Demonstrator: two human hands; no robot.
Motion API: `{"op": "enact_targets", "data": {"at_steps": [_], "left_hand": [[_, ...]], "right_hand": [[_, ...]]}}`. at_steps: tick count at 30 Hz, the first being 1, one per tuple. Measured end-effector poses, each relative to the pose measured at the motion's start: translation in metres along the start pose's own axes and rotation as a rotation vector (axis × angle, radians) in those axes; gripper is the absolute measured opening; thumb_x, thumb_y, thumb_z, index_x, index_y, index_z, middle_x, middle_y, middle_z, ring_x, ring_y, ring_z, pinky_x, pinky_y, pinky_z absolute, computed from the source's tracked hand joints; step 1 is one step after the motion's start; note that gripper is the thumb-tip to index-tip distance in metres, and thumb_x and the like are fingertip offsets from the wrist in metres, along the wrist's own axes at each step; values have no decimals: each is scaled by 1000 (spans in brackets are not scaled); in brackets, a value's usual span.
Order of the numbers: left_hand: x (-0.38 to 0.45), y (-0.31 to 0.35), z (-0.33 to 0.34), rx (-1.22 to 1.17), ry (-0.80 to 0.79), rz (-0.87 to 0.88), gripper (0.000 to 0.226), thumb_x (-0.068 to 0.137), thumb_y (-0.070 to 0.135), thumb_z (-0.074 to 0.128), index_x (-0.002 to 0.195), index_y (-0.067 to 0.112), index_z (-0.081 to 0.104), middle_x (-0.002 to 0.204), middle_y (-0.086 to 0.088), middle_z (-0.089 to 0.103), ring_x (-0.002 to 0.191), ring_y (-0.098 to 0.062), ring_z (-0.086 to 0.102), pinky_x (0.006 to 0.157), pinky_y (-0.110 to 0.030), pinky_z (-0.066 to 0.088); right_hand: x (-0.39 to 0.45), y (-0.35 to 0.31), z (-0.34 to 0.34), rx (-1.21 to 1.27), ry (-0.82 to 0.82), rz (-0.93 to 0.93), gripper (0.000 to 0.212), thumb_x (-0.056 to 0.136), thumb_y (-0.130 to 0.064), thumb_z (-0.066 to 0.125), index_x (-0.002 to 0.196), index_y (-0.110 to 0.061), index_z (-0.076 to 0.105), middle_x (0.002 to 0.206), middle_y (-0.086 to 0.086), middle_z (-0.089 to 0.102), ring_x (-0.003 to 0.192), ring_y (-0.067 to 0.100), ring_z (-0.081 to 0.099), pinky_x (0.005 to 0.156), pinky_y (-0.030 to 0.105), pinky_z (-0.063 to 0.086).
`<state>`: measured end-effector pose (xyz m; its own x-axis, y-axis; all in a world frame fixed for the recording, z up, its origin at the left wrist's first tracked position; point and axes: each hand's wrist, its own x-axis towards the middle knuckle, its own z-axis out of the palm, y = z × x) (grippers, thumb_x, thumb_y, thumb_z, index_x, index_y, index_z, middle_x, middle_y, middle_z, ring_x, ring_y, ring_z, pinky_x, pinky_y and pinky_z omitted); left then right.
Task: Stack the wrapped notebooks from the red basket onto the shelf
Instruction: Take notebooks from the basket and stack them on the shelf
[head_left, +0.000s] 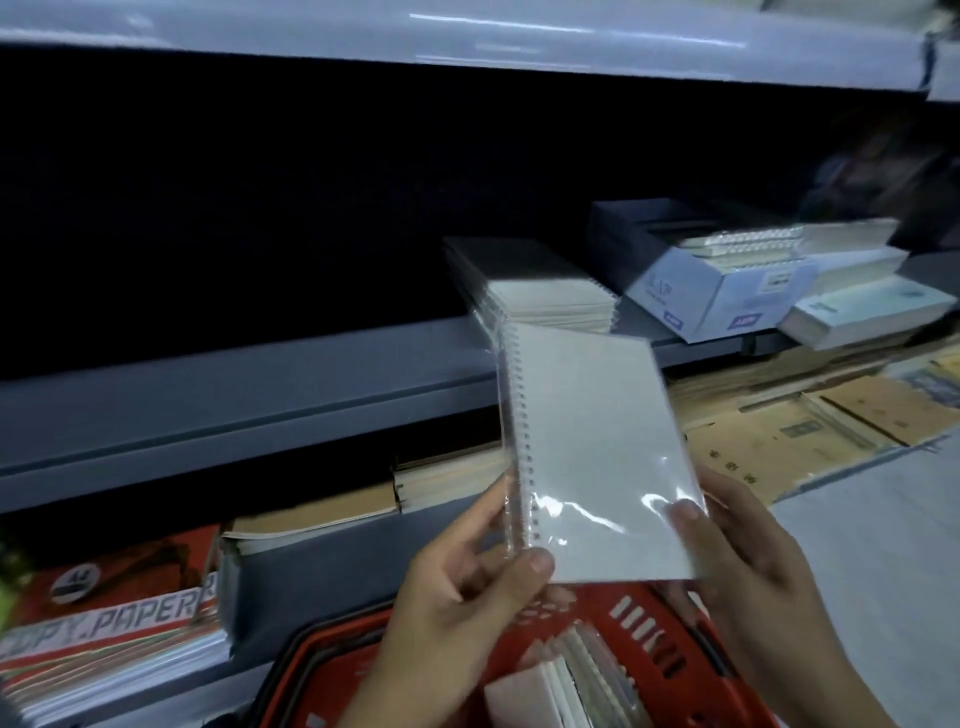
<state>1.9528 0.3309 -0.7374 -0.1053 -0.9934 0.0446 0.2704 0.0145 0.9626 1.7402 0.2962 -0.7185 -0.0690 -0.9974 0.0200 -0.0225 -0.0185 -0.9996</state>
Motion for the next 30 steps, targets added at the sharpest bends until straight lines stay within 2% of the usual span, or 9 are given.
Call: {"op": "enact_targets", "data": {"at_steps": [2, 5, 12, 16, 21, 23, 26, 28, 30], "left_hand": [[8, 11, 5, 24, 40, 22, 63, 83, 16, 74, 139, 34, 50, 110, -4, 77, 81, -23, 75, 80, -20, 55], [26, 22, 11, 39, 143, 55, 61, 85, 10, 69, 140, 30, 50, 107, -1, 78, 80, -23, 76, 76, -14, 53], [108, 54, 12, 1, 303, 178, 52, 89, 10, 70, 137, 20, 54, 102, 4, 75, 74, -17, 75, 76, -19, 57], [150, 68, 10, 37, 332, 240, 38, 86, 9, 74, 112, 34, 62, 90, 6, 76, 72, -13, 72, 74, -19, 57], [193, 69, 4, 174, 488, 296, 44, 83, 27, 79, 124, 24, 63, 75, 10, 65, 63, -5, 58, 68, -29, 58], [205, 65, -1, 268, 540, 314, 38, 84, 37, 76, 115, 16, 67, 67, 10, 57, 54, -4, 49, 59, -25, 49], [215, 57, -5, 412, 606, 312, 37, 86, 47, 71, 110, 19, 67, 80, 6, 62, 63, -10, 55, 62, -22, 47], [215, 52, -9, 511, 649, 301, 42, 86, 46, 71, 119, 21, 67, 92, 9, 55, 72, -4, 56, 66, -11, 46], [211, 47, -12, 546, 648, 315, 47, 85, 46, 72, 125, 21, 66, 98, 13, 49, 77, 2, 54, 70, -6, 46]], "right_hand": [[7, -6, 2, -21, 14, -36, 25, 100, -23, 52, 118, -29, 70, 94, 4, 76, 61, 14, 67, 53, 29, 51], [31, -20, 0, 23, -45, -48, 28, 102, -22, 49, 119, -23, 71, 87, 10, 72, 54, 19, 55, 46, 29, 44], [120, -45, 13, 144, 17, -26, 22, 96, -18, 61, 113, -5, 68, 84, 7, 71, 66, 22, 56, 61, 33, 47], [171, -52, 25, 154, 49, -33, 25, 98, -19, 60, 119, -6, 67, 102, 11, 71, 79, 20, 60, 64, 24, 52], [226, -46, 45, 80, 82, -47, 22, 97, -27, 63, 110, -13, 73, 92, 5, 67, 71, 17, 50, 57, 25, 43], [240, -44, 53, 41, 121, -52, 21, 96, -30, 65, 99, -13, 76, 77, 6, 66, 64, 13, 49, 55, 24, 41], [253, -40, 64, -96, 164, -159, 42, 99, -38, 58, 85, 0, 67, 64, 17, 50, 58, 17, 43, 55, 27, 37], [254, -36, 66, -154, 193, -202, 35, 100, -42, 53, 90, -13, 70, 85, 0, 52, 64, 9, 50, 63, 20, 40], [250, -29, 62, -145, 178, -174, 25, 99, -45, 53, 107, -25, 68, 112, -7, 56, 92, 0, 57, 84, 16, 42]]}}
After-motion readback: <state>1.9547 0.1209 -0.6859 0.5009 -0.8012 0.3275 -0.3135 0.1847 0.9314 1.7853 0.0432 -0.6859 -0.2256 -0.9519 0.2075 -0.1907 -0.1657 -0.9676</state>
